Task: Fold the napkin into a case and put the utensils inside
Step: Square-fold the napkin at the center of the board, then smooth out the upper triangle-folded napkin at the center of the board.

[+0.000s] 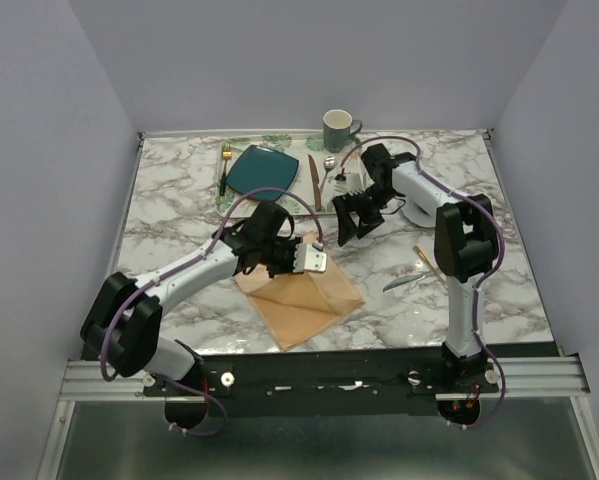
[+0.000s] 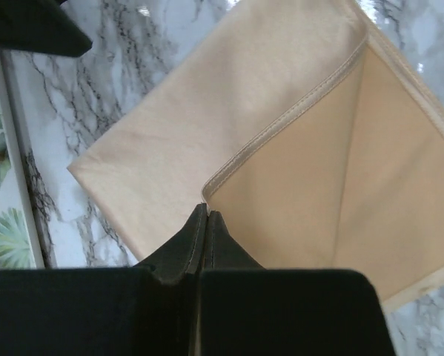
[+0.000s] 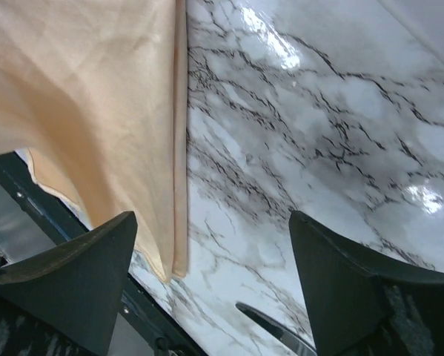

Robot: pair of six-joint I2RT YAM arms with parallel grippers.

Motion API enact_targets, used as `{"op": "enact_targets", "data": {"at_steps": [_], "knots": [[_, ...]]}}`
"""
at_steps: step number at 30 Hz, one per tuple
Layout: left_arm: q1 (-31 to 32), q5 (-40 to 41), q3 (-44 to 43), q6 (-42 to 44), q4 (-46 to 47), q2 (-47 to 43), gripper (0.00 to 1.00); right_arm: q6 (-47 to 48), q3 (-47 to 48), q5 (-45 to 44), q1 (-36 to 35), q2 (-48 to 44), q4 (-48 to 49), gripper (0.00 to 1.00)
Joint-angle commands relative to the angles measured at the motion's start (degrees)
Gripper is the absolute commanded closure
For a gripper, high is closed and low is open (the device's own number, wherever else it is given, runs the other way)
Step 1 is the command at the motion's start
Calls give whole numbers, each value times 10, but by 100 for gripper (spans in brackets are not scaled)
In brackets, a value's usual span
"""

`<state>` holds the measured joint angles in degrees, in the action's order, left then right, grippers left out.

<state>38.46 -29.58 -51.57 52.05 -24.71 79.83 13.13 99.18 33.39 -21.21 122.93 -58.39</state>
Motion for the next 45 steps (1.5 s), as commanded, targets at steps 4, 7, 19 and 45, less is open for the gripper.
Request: {"op": "enact_targets", "data": {"at_steps": [4, 7, 19, 45], "knots": [[-45, -59, -138, 29, 12, 139, 100, 1, -55, 51, 24, -72, 1, 26], [-55, -64, -181, 33, 8, 184, 100, -7, -91, 60, 25, -93, 17, 39], [-66, -62, -231, 38, 12, 261, 100, -6, -148, 99, 28, -126, 25, 55], [-236, -266, -54, -577, 76, 11, 32, -72, -292, 258, -57, -270, 158, 31]]}}
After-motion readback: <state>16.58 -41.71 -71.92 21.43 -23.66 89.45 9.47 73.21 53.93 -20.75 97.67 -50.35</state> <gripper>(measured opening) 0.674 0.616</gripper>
